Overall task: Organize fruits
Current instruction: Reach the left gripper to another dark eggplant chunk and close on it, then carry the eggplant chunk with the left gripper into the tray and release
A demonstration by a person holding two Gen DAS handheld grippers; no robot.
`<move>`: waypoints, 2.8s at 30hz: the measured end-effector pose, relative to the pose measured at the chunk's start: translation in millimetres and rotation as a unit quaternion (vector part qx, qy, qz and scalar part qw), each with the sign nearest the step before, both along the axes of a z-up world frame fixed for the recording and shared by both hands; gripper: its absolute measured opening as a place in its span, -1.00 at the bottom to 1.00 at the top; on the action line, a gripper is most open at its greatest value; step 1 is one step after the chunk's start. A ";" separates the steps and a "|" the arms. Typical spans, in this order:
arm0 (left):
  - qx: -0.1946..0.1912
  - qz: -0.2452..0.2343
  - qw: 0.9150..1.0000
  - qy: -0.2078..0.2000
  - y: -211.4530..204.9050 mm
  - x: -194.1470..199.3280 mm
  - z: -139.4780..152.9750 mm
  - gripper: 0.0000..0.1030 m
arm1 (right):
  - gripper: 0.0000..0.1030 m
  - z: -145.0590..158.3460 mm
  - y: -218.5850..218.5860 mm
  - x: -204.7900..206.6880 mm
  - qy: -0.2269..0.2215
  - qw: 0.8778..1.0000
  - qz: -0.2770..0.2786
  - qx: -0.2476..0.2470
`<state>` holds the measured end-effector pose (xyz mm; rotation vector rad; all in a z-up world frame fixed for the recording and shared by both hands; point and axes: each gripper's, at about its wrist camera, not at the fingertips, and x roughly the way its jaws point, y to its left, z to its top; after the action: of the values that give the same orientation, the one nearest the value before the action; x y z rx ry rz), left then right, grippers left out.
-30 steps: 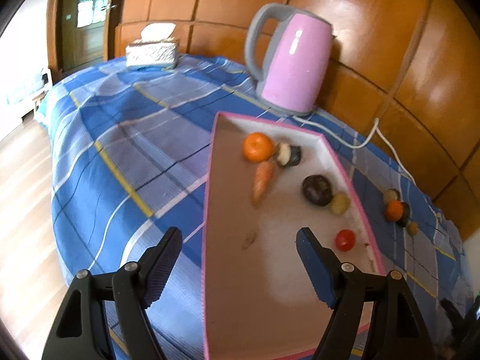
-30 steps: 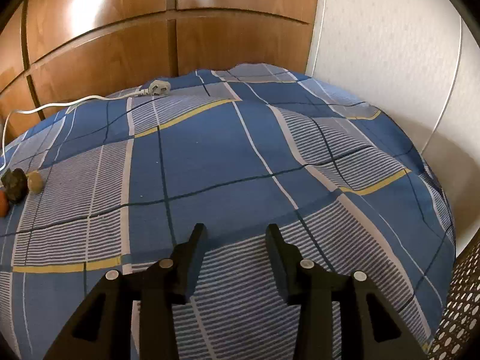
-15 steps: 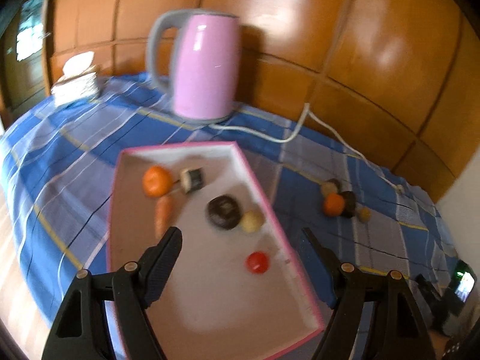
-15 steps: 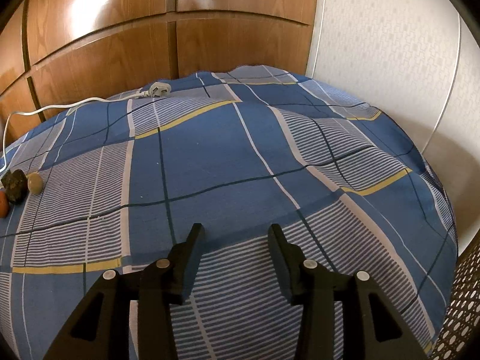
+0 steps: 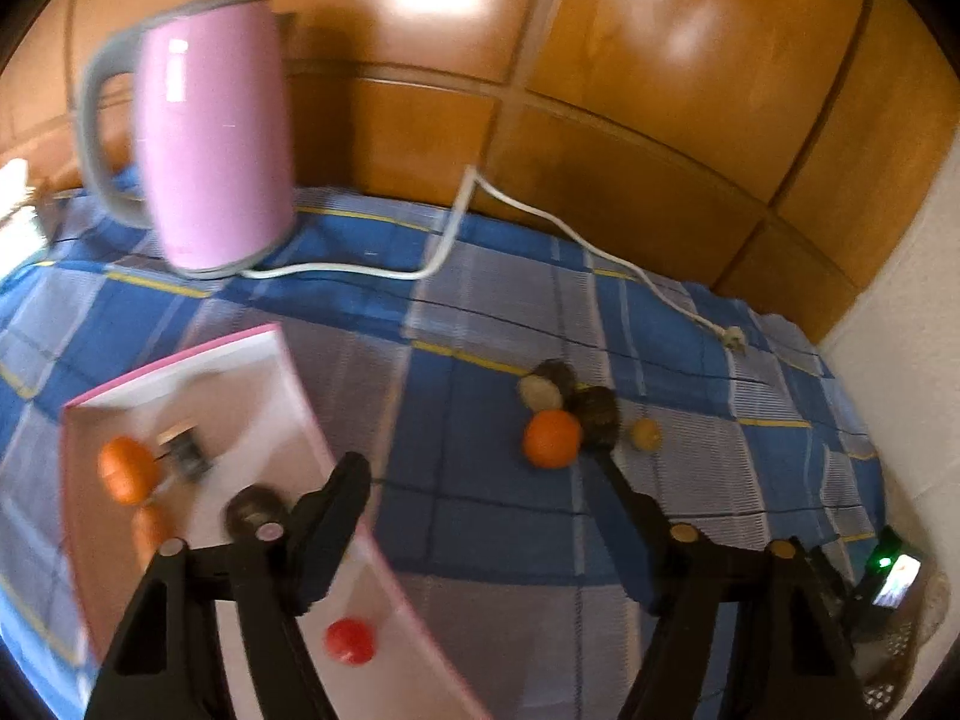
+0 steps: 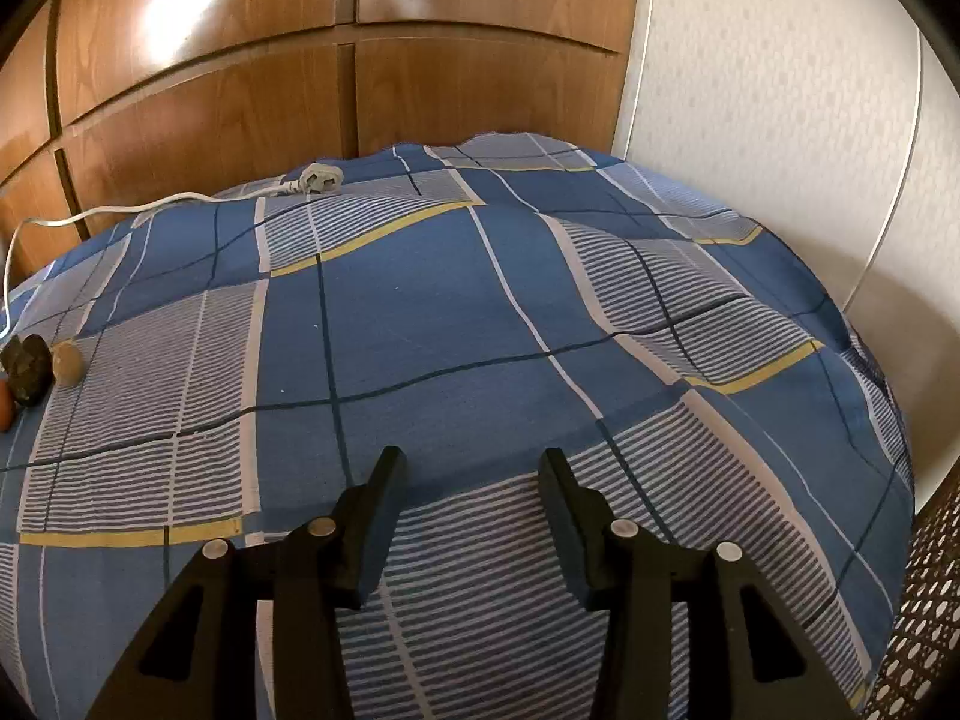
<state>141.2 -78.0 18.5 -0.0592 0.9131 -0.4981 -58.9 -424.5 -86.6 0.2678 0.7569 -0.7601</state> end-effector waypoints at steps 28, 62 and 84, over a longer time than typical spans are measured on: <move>-0.025 -0.086 0.987 0.130 -103.3 104.4 -74.4 0.05 | -0.09 -1.7 0.7 2.2 0.004 1.000 0.000 -0.010; -0.082 0.099 0.991 0.041 63.5 30.8 -14.1 -0.16 | -0.09 -2.4 2.4 2.0 0.006 1.000 0.000 -0.015; -0.138 0.183 0.970 0.084 157.5 38.4 -37.8 -0.16 | -0.09 -2.3 2.7 1.7 0.007 1.000 0.000 -0.016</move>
<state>179.6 79.5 -19.3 -0.5215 0.9659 -0.2750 -57.2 -421.8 -88.9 0.2328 0.7576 -0.7742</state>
